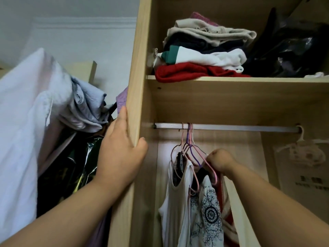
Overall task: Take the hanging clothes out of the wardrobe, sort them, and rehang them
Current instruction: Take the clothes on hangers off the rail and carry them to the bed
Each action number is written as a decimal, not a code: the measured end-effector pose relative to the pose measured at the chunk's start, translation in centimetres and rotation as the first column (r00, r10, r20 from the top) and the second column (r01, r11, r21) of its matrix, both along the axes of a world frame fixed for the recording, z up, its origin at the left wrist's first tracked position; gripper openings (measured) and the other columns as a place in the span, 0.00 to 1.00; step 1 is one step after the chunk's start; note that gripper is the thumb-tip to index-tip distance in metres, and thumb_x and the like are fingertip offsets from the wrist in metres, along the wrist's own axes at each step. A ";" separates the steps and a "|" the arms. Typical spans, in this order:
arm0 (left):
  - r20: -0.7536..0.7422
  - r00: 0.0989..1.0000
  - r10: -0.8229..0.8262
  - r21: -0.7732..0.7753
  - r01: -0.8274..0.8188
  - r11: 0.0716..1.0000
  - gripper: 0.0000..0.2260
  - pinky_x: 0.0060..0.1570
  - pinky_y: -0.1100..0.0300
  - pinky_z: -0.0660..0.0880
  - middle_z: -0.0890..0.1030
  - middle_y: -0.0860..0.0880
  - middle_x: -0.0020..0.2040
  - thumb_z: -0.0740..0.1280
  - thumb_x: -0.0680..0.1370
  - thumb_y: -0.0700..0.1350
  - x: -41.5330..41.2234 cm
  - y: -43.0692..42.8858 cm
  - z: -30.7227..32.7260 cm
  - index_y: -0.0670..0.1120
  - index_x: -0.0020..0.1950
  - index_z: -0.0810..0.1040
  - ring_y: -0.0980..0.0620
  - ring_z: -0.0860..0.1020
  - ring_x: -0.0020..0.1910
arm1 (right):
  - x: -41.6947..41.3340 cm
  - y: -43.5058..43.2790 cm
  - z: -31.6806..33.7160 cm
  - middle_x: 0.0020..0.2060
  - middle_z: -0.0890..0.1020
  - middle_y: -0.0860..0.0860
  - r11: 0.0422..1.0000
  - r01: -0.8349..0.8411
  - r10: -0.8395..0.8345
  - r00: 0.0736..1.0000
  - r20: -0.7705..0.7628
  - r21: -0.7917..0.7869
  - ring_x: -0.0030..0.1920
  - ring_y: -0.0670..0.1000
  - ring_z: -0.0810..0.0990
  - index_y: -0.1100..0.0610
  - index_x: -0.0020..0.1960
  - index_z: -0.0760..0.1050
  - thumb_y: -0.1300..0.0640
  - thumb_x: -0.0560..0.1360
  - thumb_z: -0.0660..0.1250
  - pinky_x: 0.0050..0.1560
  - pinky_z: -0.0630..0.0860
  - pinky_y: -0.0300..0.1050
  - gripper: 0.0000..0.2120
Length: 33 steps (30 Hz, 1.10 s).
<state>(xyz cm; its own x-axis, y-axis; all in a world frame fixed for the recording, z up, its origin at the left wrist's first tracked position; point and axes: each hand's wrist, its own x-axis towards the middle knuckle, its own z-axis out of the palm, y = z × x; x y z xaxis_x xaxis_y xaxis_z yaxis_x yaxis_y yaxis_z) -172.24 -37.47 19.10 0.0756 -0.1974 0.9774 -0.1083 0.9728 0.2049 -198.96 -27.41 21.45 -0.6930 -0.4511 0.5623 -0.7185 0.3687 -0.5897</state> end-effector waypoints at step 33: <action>0.540 0.671 -0.508 0.146 0.520 0.842 0.34 0.69 0.62 0.52 0.52 0.52 0.78 0.64 0.74 0.51 -15.6 14.1 -4.6 0.54 0.77 0.53 0.52 0.54 0.75 | 7.3 30.2 -6.2 0.39 0.85 0.44 0.949 0.133 -0.169 0.980 -0.105 -0.287 0.39 0.45 0.84 0.44 0.44 0.83 0.52 0.74 0.68 0.39 0.78 0.38 0.05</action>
